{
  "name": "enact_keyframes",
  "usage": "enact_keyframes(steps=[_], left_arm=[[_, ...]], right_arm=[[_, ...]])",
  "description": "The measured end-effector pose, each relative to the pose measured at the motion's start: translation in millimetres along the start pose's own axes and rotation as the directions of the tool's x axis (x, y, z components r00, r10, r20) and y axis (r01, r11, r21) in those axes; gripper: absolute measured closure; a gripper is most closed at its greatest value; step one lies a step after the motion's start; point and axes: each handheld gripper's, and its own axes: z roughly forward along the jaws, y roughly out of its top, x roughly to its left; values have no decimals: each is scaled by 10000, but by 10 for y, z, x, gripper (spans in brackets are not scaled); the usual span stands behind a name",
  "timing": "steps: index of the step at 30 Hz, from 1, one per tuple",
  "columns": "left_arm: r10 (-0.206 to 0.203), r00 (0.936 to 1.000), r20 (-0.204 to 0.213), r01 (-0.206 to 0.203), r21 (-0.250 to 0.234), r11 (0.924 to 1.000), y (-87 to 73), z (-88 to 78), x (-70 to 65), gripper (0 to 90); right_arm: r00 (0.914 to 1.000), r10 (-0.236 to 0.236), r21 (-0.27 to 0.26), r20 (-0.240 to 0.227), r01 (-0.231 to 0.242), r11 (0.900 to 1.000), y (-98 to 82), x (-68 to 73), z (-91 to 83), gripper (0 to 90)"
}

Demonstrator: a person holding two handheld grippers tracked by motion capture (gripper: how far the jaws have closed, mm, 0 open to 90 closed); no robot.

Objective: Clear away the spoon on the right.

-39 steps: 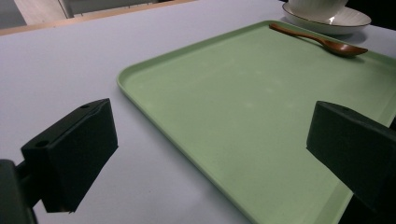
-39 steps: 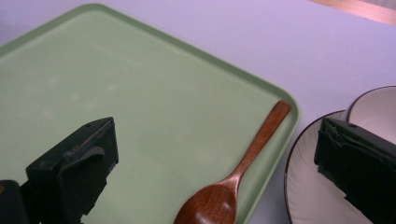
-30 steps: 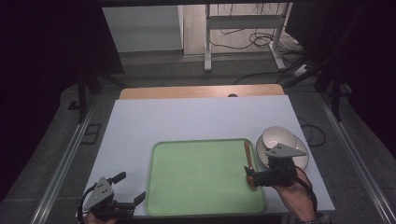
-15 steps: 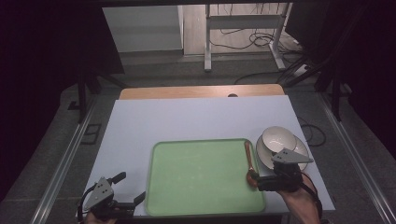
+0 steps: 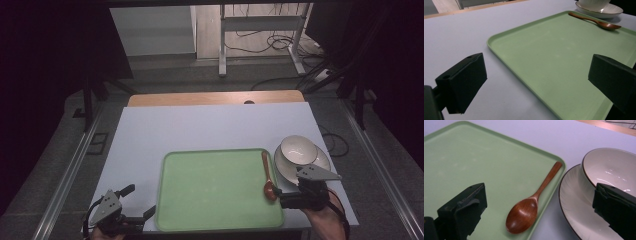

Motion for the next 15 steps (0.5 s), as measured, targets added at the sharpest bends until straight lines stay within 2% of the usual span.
enact_keyframes(steps=[15], left_arm=[[15, 10000, -1, -15, -14, 10000, 1, 0, -3, 13]], right_arm=[[9993, 169, -82, 335, -166, 9998, -134, -65, -143, 0]])
